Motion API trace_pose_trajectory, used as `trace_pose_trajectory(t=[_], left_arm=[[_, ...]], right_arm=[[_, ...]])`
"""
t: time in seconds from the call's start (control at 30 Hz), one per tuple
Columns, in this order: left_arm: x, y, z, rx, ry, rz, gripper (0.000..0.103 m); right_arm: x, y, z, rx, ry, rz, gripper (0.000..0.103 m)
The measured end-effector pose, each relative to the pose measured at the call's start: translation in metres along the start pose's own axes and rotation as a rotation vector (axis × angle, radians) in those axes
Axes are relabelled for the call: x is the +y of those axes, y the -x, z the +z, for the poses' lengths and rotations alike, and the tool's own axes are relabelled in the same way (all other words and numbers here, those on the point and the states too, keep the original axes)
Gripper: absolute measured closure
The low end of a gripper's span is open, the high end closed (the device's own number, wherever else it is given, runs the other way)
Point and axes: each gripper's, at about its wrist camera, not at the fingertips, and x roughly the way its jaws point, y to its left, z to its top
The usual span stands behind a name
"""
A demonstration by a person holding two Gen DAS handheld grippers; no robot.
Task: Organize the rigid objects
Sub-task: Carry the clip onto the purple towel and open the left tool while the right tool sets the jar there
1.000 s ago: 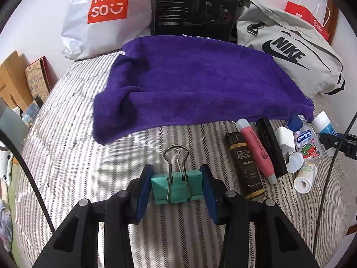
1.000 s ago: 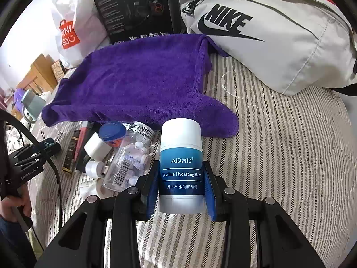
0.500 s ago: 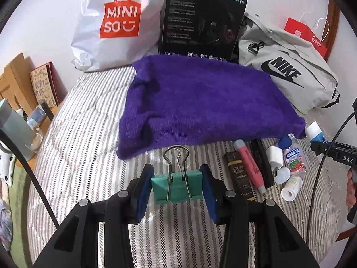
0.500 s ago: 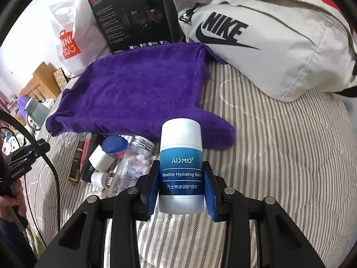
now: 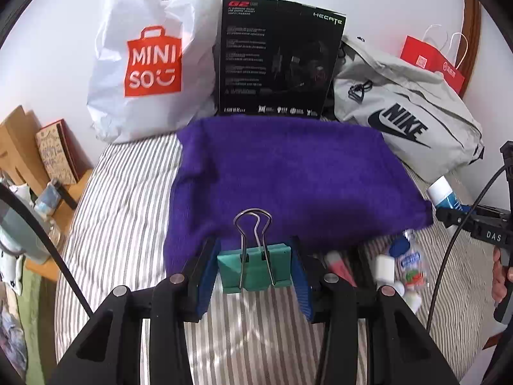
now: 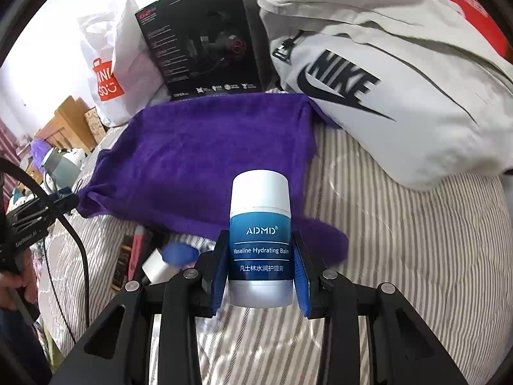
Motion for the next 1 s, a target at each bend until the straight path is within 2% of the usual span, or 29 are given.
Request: trace_pose_trajectory(t=[0.2, 0.53, 0.77, 1.0], left_arm=[[-0.001, -0.024, 0.034, 0.005, -0.006, -0.031, 0.062], [-0.005, -0.082, 0.09, 0.021, -0.01, -0.054, 0.062], [-0.002, -0.127, 0.107, 0.059, 0.015, -0.056, 0.062], [-0.005, -0.159, 0.112, 0.117, -0.005, -0.029, 0.062]], right_arm=[[0.008, -0.018, 0.028, 0.0, 0.019, 0.003, 0.067], [0.024, -0.073, 0.082, 0.028, 0.06, 0.014, 0.067], [0.025, -0.111, 0.099, 0.068, 0.071, 0.011, 0.067], [0.024, -0.134, 0.109, 0.104, 0.089, -0.019, 0.067]])
